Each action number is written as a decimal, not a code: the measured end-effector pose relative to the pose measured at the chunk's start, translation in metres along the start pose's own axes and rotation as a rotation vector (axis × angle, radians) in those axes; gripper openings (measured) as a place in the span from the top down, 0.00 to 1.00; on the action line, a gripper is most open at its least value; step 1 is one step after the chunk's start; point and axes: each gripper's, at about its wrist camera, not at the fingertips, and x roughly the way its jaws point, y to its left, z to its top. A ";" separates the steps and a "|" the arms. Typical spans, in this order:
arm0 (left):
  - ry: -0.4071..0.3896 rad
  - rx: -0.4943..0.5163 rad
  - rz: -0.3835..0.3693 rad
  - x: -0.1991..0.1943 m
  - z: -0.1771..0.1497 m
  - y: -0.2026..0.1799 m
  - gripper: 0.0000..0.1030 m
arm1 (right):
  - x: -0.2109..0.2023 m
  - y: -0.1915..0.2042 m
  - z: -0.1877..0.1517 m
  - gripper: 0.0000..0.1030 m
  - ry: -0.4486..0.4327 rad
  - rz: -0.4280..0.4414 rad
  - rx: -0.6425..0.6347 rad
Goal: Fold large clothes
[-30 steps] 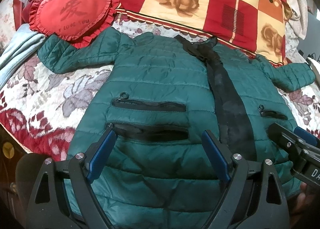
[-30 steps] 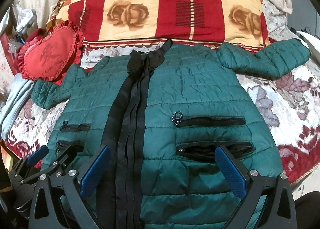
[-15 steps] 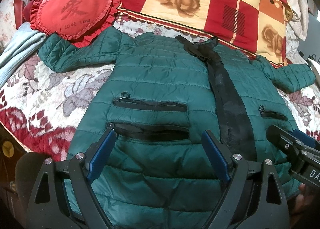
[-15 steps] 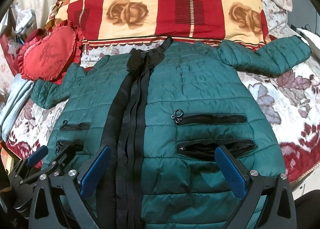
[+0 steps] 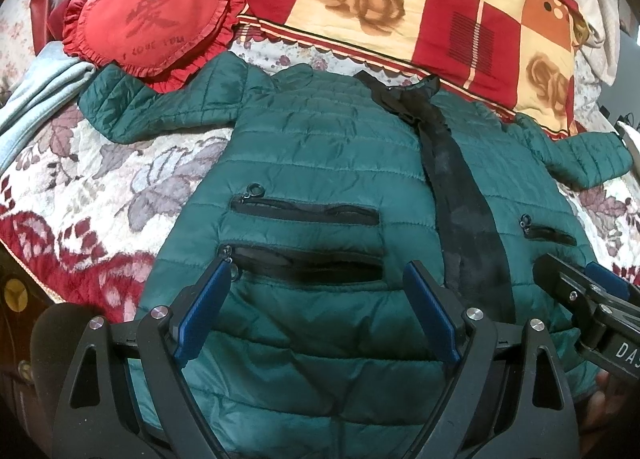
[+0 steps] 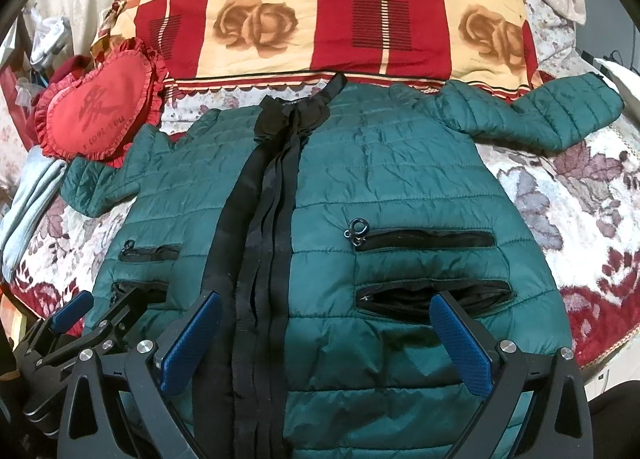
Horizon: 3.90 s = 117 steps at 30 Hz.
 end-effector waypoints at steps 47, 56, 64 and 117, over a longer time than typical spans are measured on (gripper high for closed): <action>-0.038 -0.283 0.325 0.056 0.133 0.212 0.15 | 0.033 0.031 0.054 0.00 0.019 0.058 -0.098; -0.021 -0.422 0.465 0.116 0.171 0.322 0.15 | 0.061 0.044 0.053 0.00 0.099 0.079 -0.119; -0.018 -0.397 0.535 0.157 0.189 0.355 0.15 | 0.076 0.046 0.053 0.00 0.135 0.083 -0.119; -0.048 -0.003 -0.217 0.078 0.218 0.000 0.87 | 0.105 -0.079 0.125 0.00 0.028 -0.051 0.051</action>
